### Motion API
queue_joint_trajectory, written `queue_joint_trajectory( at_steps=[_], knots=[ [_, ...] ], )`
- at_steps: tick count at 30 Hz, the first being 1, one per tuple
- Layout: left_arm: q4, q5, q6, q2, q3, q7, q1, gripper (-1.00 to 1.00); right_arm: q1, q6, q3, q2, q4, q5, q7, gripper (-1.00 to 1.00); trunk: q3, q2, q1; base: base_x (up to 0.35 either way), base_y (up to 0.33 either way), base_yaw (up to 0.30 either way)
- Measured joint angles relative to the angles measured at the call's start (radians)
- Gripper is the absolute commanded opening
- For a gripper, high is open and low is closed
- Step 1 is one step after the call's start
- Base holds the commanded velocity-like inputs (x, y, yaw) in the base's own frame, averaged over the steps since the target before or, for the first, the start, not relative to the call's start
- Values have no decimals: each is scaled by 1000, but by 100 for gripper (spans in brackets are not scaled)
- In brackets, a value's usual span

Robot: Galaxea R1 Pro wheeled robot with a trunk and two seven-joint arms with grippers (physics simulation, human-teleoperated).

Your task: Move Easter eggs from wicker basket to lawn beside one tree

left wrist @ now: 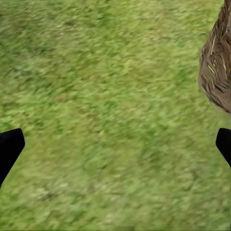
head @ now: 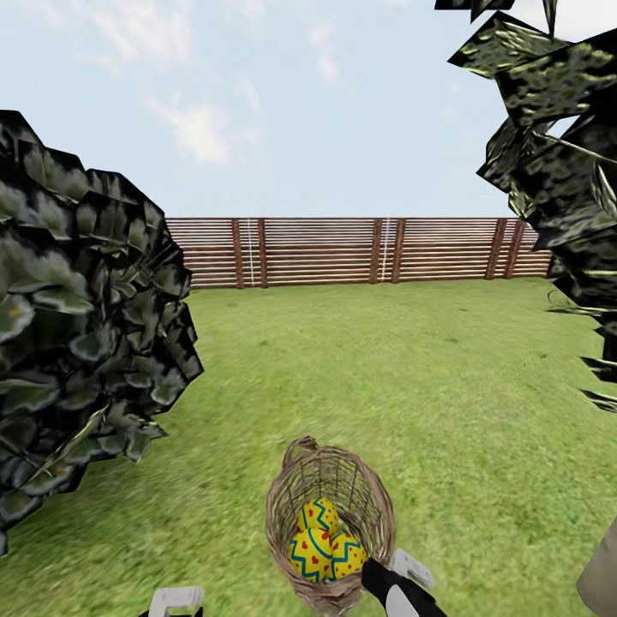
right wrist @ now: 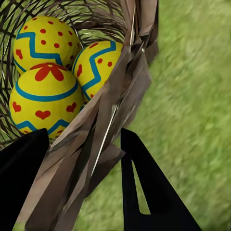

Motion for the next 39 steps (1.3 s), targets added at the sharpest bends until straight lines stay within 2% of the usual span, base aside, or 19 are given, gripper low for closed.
queue_joint_trajectory(
  at_steps=[8, 13, 21, 39],
  knots=[
    [1, 0, 0, 0, 0, 0, 0, 100, 0, 1, 0, 0, 0, 0, 0, -100, 2, 0, 0, 332, 0, -211],
    [1, 0, 0, 0, 0, 0, 0, 100, 0, 0, 0, 0, 0, 1, 0, -100, 2, 0, 0, 332, -8, -57],
    [1, 0, 0, 0, 0, 0, 0, 100, 0, -1, -1, 0, 0, 2, 0, -100, 6, 0, 0, 310, -139, -196],
    [1, 1, 0, 0, 0, 0, 0, 100, 0, 0, 0, 0, 0, 1, 0, -100, 6, 0, 0, 262, -190, -6]
  ],
)
